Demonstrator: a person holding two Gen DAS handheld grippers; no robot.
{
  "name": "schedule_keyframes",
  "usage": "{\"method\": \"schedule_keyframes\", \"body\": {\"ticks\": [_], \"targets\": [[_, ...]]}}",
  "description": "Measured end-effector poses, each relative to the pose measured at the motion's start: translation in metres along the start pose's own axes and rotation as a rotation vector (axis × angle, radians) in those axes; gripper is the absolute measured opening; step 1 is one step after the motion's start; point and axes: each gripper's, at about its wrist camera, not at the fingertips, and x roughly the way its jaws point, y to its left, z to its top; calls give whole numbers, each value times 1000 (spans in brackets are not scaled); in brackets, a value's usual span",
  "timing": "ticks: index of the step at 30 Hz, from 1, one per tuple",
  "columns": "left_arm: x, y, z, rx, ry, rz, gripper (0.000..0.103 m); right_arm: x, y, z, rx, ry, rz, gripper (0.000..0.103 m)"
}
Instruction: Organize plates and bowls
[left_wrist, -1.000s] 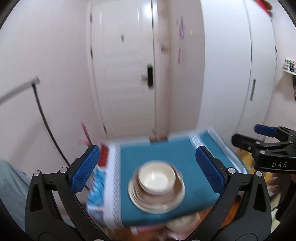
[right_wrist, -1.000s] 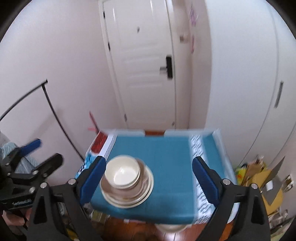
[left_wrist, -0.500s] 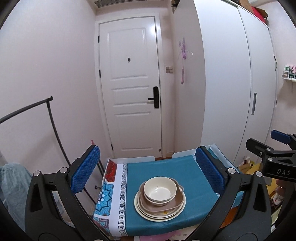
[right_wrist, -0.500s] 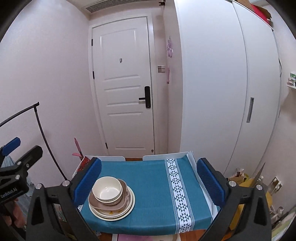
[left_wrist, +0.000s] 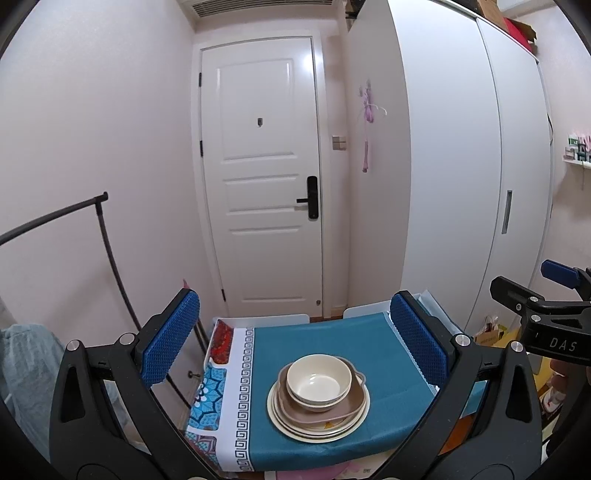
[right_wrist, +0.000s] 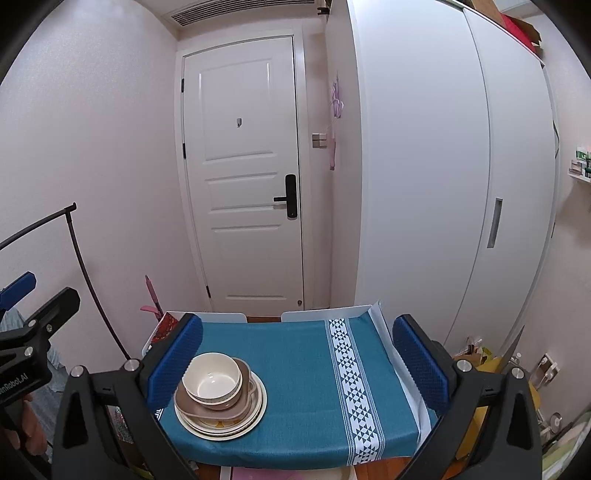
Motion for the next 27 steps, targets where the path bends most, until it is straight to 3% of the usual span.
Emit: {"method": "schedule_keyframes", "body": {"ticks": [27], "targets": [[-4, -1, 0, 11, -26, 33, 103, 0, 1, 6, 7, 0, -11, 102]]}}
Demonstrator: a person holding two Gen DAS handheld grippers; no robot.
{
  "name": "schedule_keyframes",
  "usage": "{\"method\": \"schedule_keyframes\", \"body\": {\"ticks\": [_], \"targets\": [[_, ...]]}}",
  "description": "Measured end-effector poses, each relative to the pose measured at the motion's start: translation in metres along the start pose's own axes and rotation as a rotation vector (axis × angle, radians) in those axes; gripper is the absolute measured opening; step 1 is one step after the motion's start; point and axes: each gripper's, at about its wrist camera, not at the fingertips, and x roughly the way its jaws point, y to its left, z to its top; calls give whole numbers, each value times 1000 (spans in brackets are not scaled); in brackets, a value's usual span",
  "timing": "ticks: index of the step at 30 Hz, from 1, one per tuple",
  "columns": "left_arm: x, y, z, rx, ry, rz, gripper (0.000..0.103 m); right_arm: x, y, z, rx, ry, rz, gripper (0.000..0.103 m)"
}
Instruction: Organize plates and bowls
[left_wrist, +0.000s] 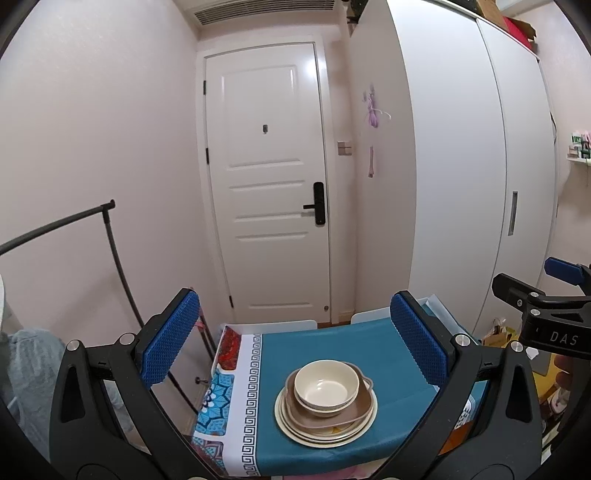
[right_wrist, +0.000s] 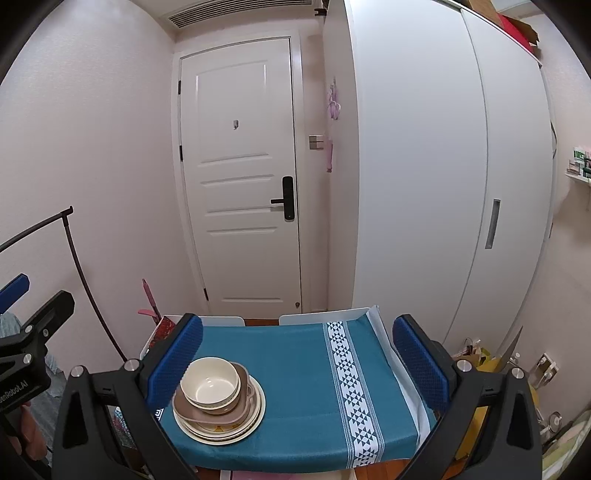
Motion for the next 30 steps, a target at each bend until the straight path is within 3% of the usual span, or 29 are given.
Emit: {"method": "schedule_keyframes", "body": {"ticks": [21, 30], "targets": [[-2, 4, -1, -11, -20, -8, 103, 2, 3, 1, 1, -4, 2, 102], [5, 6, -1, -4, -15, 27, 103, 5, 5, 3, -1, -1, 4, 102]]}}
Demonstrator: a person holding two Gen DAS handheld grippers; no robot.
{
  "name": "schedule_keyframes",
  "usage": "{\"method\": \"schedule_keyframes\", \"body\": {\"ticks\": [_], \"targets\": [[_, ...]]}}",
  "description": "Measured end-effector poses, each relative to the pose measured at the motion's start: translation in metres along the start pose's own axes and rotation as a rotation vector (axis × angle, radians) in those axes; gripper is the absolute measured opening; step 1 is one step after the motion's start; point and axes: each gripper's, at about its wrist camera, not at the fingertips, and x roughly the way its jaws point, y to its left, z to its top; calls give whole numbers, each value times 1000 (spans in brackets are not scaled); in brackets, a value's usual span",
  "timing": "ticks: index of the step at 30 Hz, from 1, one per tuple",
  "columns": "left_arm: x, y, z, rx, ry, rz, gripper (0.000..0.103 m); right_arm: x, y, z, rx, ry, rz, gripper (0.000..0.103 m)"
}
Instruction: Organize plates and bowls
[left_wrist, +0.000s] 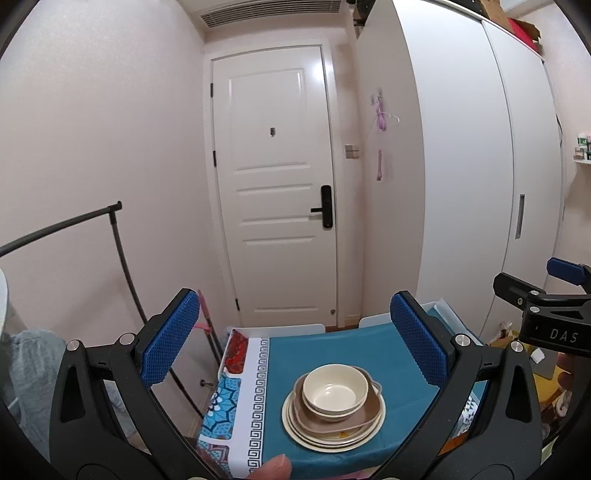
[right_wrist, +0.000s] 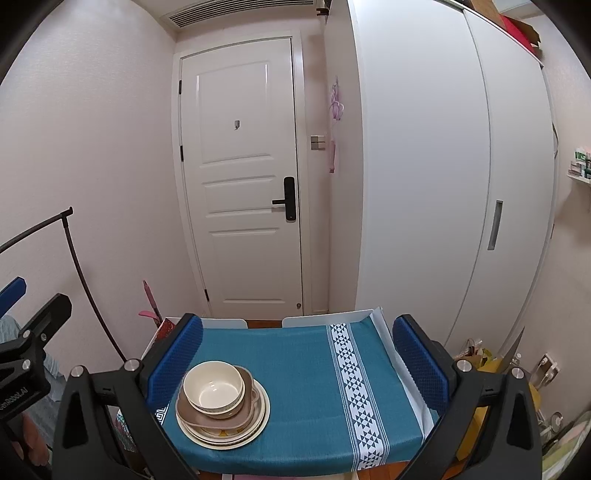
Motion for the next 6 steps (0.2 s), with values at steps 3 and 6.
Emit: {"method": "schedule_keyframes", "body": {"ticks": [3, 6], "targets": [[3, 1, -2, 5, 7, 3, 103, 4, 1, 1, 3, 6, 0, 102], [7, 3, -3, 2, 4, 1, 103, 8, 2, 1, 4, 12, -1, 102]]}}
